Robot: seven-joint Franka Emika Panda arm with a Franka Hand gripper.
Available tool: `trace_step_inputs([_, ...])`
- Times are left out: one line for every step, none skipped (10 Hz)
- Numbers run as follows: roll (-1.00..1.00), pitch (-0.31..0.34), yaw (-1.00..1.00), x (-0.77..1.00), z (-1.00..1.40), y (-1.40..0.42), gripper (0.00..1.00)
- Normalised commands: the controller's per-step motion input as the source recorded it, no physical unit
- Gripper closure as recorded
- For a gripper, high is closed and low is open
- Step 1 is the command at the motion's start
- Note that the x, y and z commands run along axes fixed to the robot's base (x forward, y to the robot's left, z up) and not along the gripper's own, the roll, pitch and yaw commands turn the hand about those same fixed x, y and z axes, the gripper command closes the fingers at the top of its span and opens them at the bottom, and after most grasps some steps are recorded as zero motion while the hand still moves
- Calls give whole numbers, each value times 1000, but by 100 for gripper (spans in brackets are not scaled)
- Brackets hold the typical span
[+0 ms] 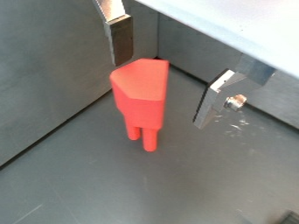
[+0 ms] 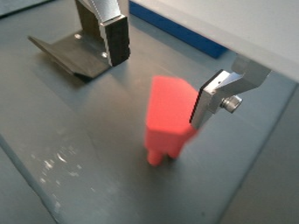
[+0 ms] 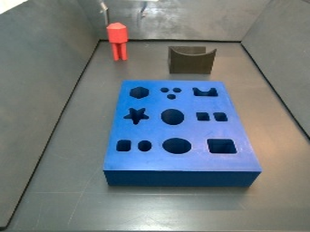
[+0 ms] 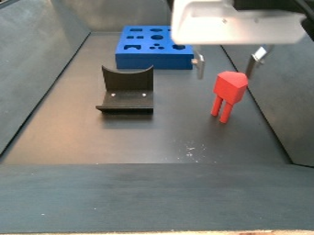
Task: Pick up the 3 prong object. Move to above the board. Insert the 3 prong object.
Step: Pick up the 3 prong object.
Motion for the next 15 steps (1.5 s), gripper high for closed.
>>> trace_step_inputs([54, -183, 0, -194, -329, 37, 0])
trace_step_inputs([129, -211, 0, -257, -426, 0, 0])
trace_step_inputs([143, -169, 0, -106, -431, 0, 0])
trace_step_inputs([-37, 0, 0, 0, 0, 17, 0])
trace_step_inputs([0, 0, 0, 0, 0, 0, 100])
trace_step_inputs([0, 0, 0, 0, 0, 0, 100])
trace_step_inputs([0, 0, 0, 0, 0, 0, 100])
trace_step_inputs([0, 0, 0, 0, 0, 0, 100])
trace_step_inputs([0, 0, 0, 0, 0, 0, 100])
trace_step_inputs([0, 0, 0, 0, 0, 0, 100])
trace_step_inputs([0, 0, 0, 0, 0, 0, 100])
trace_step_inputs([0, 0, 0, 0, 0, 0, 100])
trace_step_inputs([0, 0, 0, 0, 0, 0, 100])
trace_step_inputs([0, 0, 0, 0, 0, 0, 100])
trace_step_inputs([0, 0, 0, 0, 0, 0, 100])
